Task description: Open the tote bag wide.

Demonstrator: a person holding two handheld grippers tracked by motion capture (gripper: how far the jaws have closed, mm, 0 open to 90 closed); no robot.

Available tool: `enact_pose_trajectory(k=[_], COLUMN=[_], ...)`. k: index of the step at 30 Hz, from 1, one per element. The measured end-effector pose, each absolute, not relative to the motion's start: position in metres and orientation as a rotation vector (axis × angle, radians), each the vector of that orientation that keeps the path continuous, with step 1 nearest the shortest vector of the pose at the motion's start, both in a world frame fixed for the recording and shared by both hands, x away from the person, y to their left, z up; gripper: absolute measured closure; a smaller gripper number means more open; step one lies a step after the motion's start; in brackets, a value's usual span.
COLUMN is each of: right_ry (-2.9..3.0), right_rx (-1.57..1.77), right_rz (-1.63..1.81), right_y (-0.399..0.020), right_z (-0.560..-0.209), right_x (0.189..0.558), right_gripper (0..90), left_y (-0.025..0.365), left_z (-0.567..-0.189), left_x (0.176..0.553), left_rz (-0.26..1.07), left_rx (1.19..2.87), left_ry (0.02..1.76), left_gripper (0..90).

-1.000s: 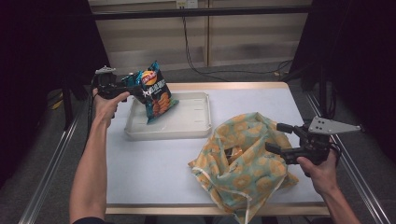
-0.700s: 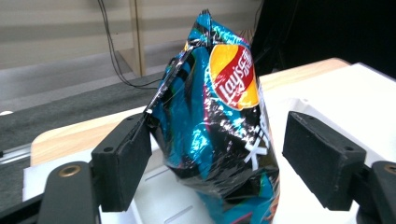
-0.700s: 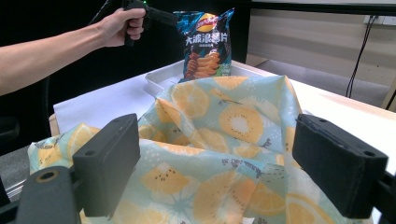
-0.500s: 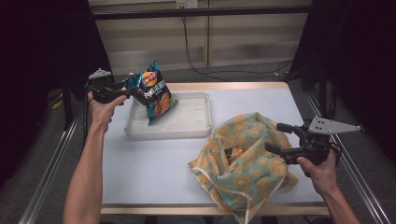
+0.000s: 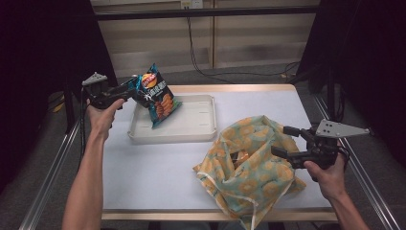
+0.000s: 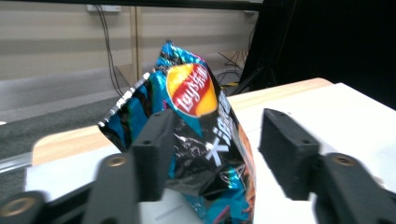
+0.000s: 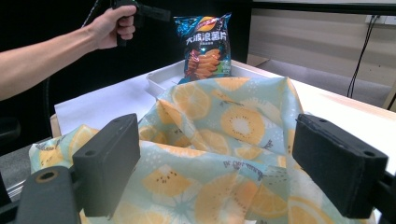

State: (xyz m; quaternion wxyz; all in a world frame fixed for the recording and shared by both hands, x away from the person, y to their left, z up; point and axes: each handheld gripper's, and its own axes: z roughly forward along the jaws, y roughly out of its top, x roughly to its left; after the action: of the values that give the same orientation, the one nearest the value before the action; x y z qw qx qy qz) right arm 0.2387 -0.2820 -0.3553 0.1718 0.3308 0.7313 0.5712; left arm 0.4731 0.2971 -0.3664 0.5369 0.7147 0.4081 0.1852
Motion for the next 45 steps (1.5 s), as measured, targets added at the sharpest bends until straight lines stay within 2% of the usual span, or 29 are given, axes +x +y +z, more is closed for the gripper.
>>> enact_pose_trajectory(k=[4,7,14,23,35,45], right_ry=[2.079,2.081,2.079,2.09,2.087,2.092], right_rx=[0.937,0.934,0.943,0.942,0.951,0.94], right_rz=[1.627,1.624,1.622,1.615,1.612,1.612], right_y=[-0.281,-0.281,-0.279,-0.278,-0.281,-0.279], right_z=[-0.355,-0.356,-0.357,-0.358,-0.359,-0.359], right_x=[0.239,0.239,0.24,0.241,0.241,0.24], right_gripper=[14.8,14.8,14.8,14.8,14.8,14.8], left_y=[0.286,0.278,0.257,0.231,0.224,0.235], left_z=[-0.377,-0.39,-0.429,-0.451,-0.454,-0.452], left_x=[0.472,0.471,0.471,0.481,0.501,0.508], left_rz=[0.374,0.292,0.205,0.139,0.113,0.174], left_rx=[1.747,1.774,1.874,2.082,2.196,2.25], left_ry=[0.922,0.88,0.867,0.848,0.938,1.024], left_gripper=[75.2,90.0,90.0,90.0,90.0,90.0])
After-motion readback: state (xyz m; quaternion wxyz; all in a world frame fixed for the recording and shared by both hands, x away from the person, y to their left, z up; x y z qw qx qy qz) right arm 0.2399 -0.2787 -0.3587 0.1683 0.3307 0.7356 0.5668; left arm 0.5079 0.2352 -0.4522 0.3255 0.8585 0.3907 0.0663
